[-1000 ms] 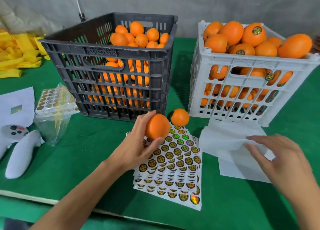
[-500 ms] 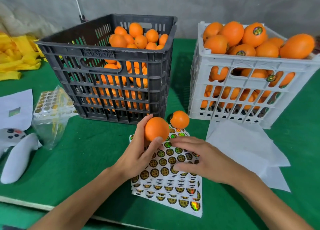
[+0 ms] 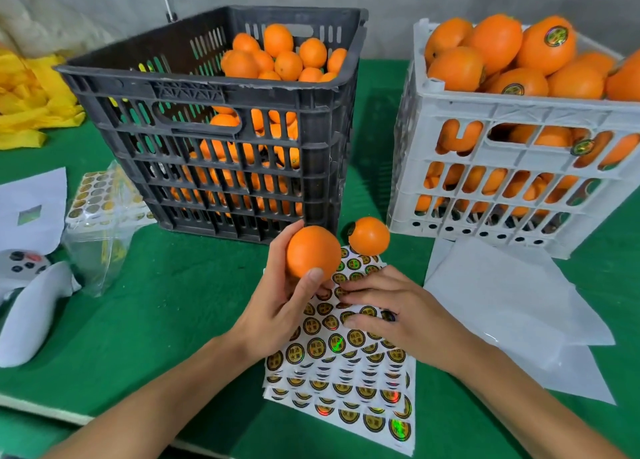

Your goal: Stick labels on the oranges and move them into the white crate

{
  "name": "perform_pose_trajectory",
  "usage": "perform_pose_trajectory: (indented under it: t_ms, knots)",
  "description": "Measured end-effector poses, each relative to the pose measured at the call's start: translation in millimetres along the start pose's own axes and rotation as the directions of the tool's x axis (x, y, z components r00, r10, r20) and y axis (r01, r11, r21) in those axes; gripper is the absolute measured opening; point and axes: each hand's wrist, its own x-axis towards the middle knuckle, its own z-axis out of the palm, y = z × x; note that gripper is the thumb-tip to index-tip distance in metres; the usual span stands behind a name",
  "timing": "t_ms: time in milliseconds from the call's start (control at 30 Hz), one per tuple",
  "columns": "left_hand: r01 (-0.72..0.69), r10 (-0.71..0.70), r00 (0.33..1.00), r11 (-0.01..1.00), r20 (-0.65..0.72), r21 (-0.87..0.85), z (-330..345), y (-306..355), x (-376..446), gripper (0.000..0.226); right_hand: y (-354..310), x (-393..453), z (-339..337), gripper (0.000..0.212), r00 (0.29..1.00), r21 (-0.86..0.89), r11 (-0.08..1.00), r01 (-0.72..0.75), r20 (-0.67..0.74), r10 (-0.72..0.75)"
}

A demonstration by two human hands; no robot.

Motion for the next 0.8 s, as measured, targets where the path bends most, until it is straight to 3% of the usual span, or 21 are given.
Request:
perform_pose_trajectory:
  t_ms: [167, 333, 433, 500, 567, 633, 700, 800]
  knots:
    - [0.010, -0.013, 1.000, 0.996, 0.027, 0.087, -0.1, -2.7, -0.1, 0.072, -8.8, 3.9, 2.7, 0.026, 0.994, -0.010, 1.000, 0.003, -0.112, -0.004]
    - [0.029, -0.034, 0.998, 0.996, 0.056, 0.089, -0.2, -3.9, -0.4, 0.075, -17.5, 6.6, 10.5, 0.012, 0.977, 0.083, 0.991, -0.102, -0.181, 0.116]
    - [0.040, -0.045, 0.997, 0.996, 0.058, 0.083, -0.3, -4.0, -1.3, 0.076, -22.3, 8.1, 14.6, 0.009, 0.955, 0.276, 0.943, -0.187, -0.175, 0.240]
    - [0.045, -0.052, 0.996, 0.995, 0.068, 0.094, -0.6, -4.5, -1.6, 0.077, -24.8, 8.7, 13.4, 0.014, 0.894, 0.461, 0.853, -0.244, -0.233, 0.382]
    - [0.035, -0.047, 0.994, 0.992, 0.098, 0.124, -0.7, -4.5, -1.5, 0.077, -25.1, 8.6, 9.5, 0.012, 0.786, 0.562, 0.796, -0.224, -0.379, 0.489]
    - [0.015, -0.035, 0.991, 0.987, 0.129, 0.158, -0.5, -4.0, -1.0, 0.077, -27.3, 8.6, 7.3, 0.008, 0.716, 0.521, 0.841, -0.147, -0.531, 0.454]
    - [-0.003, -0.026, 0.988, 0.983, 0.155, 0.185, 0.4, -3.6, -0.6, 0.077, -32.3, 9.0, 9.8, 0.009, 0.727, 0.419, 0.904, -0.088, -0.593, 0.346]
    - [-0.029, -0.006, 0.985, 0.980, 0.174, 0.198, 1.6, -5.0, -0.4, 0.076, -33.4, 7.9, 16.6, 0.012, 0.771, 0.374, 0.926, -0.044, -0.576, 0.270]
